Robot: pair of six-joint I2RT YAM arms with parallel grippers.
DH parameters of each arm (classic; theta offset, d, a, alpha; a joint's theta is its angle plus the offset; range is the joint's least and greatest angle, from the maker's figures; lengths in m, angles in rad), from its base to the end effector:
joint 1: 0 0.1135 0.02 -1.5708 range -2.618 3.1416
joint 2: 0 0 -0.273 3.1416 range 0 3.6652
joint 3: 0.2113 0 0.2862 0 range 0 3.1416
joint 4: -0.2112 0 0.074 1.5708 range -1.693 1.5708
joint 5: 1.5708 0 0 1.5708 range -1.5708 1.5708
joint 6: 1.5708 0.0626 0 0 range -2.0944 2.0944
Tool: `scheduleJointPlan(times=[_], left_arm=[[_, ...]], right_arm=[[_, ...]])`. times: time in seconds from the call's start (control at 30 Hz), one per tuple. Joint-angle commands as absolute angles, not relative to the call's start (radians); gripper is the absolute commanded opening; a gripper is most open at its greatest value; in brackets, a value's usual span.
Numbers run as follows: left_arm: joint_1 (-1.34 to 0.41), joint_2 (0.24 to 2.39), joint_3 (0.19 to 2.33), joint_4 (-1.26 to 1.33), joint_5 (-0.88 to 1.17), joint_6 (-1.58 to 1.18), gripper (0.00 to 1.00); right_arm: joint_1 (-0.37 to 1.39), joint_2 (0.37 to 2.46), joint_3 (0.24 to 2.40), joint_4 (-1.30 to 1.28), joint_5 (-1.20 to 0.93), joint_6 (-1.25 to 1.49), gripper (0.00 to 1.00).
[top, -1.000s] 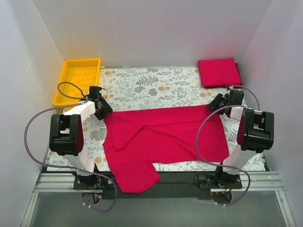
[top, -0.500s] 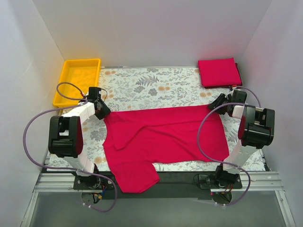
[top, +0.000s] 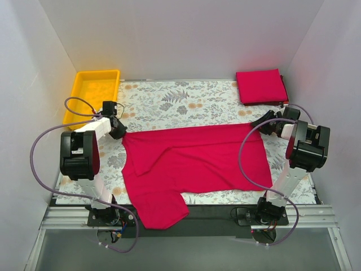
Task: Fold and stack the t-shirts
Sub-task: Fold the tshirt
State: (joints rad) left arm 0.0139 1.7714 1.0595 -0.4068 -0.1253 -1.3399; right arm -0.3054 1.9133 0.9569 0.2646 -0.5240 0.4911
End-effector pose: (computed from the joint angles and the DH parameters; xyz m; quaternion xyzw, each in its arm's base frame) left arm 0.3848 0.0132 0.1212 -0.6202 0.7494 -0.0896 0.2139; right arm 0.4107 -0.0966 0.0948 0.2374 0.8484 0.2715 0.3875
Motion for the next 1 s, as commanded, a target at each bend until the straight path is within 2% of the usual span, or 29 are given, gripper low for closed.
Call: scheduleJointPlan(times=[0.0, 0.1, 0.2, 0.33, 0.43, 0.47, 0.57, 0.7, 0.87, 0.97], left_arm=[[0.038, 1.813, 1.126, -0.4, -0.163, -1.328, 0.0], [0.038, 1.851, 1.164, -0.388, -0.143, -1.309, 0.01], [0.038, 1.853, 1.181, -0.391, -0.124, -1.295, 0.11], [0.035, 1.774, 1.16, -0.39, -0.14, -1.29, 0.36], [0.026, 1.682, 1.141, -0.394, -0.166, -1.279, 0.49], [0.014, 1.652, 1.135, -0.397, -0.167, -1.275, 0.57], [-0.026, 1.554, 1.124, -0.437, -0.178, -1.269, 0.7], [-0.093, 1.424, 1.086, -0.486, -0.192, -1.249, 0.73], [-0.346, 1.245, 0.973, -0.518, -0.252, -1.14, 0.73], [-0.489, 1.197, 0.908, -0.528, -0.276, -1.118, 0.66]], right_arm=[[-0.331, 1.959, 0.991, 0.262, -0.457, 0.469, 0.34], [-0.331, 1.956, 1.008, 0.261, -0.468, 0.465, 0.34], [-0.33, 1.913, 1.003, 0.262, -0.482, 0.46, 0.35], [-0.319, 1.82, 0.966, 0.261, -0.48, 0.446, 0.36], [-0.296, 1.728, 0.925, 0.255, -0.476, 0.439, 0.39], [-0.287, 1.703, 0.917, 0.233, -0.476, 0.433, 0.41], [-0.236, 1.603, 0.893, 0.155, -0.456, 0.39, 0.48], [-0.112, 1.473, 0.858, 0.045, -0.359, 0.307, 0.52], [0.139, 1.303, 0.758, 0.003, -0.272, 0.265, 0.53], [0.279, 1.241, 0.712, 0.002, -0.244, 0.271, 0.52]])
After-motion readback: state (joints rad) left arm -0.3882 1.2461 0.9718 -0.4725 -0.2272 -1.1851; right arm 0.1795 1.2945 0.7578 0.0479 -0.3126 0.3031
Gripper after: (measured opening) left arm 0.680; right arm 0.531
